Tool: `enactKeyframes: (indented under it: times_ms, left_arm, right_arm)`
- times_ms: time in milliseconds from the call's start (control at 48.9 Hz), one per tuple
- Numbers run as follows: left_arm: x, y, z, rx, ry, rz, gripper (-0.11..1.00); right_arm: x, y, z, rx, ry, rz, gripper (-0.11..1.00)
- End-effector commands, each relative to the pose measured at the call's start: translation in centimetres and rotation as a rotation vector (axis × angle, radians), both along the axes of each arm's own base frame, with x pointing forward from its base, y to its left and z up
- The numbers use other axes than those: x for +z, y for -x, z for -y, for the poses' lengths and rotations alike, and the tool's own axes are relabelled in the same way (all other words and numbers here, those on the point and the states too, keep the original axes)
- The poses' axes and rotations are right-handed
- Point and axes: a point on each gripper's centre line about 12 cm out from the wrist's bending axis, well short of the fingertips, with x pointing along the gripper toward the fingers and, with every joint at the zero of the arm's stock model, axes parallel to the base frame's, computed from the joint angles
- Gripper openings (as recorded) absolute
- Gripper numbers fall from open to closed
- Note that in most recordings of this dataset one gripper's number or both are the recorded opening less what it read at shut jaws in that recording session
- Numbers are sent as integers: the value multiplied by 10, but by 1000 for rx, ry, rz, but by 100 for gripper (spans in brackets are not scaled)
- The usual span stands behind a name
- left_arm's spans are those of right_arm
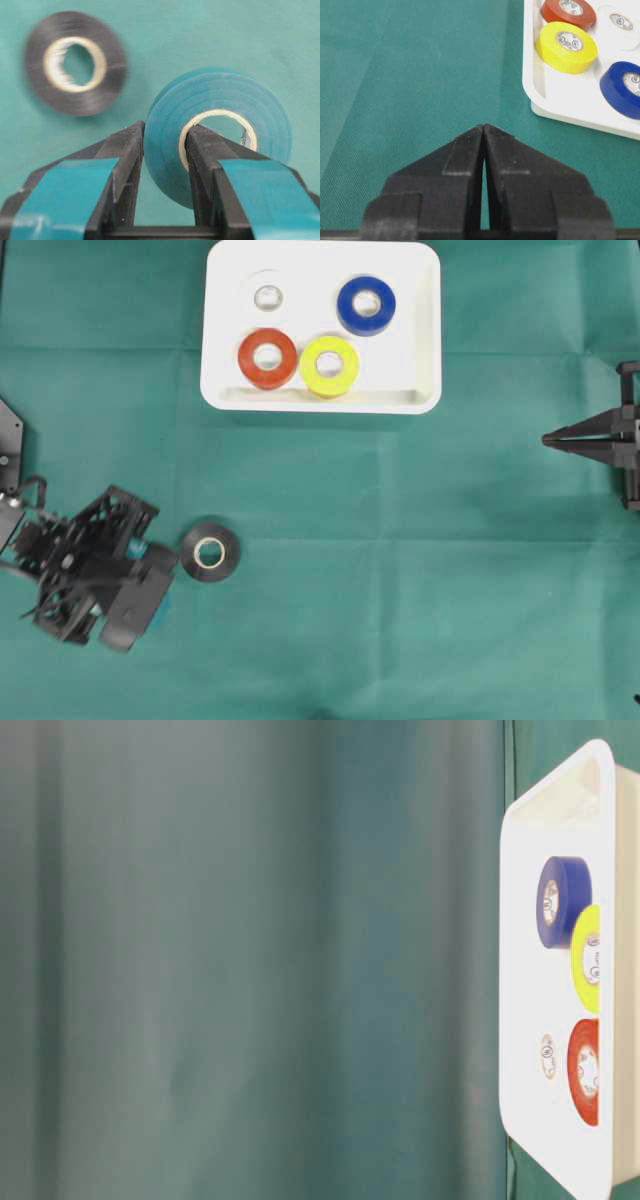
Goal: Put the tape into the white case with the left arm.
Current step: 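Lift and carry the teal roll into the white tray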
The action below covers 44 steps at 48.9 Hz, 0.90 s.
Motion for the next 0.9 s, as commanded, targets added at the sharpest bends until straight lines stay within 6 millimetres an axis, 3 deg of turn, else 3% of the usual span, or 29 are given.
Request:
enactKeyframes:
  times_ms: [0, 430, 880]
  left_arm:
    - [12, -9, -16, 57, 13, 41, 22]
    - [17, -5, -113, 287, -47, 89, 22]
    - [15, 17, -181, 464, -112, 95, 22]
  right_arm:
    - [4, -2, 0, 0, 1, 14, -10]
    - [3, -1, 0, 4, 1, 21, -10]
    - [3, -1, 0, 2, 1, 21, -10]
